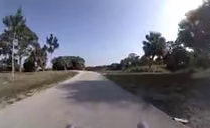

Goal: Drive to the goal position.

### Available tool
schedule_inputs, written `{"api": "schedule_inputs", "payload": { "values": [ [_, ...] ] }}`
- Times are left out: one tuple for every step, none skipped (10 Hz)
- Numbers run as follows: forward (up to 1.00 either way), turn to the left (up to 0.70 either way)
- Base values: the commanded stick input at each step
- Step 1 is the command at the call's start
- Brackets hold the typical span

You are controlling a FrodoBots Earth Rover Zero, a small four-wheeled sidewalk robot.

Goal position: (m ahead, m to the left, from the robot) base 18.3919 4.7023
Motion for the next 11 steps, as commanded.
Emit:
{"api": "schedule_inputs", "payload": {
  "values": [
    [1.00, 0.04],
    [1.00, 0.04],
    [1.00, 0.04],
    [1.00, 0.04],
    [1.00, 0.04],
    [1.00, 0.04],
    [1.00, 0.03],
    [1.00, 0.04],
    [1.00, 0.04],
    [1.00, 0.03],
    [1.00, 0.03]
  ]
}}
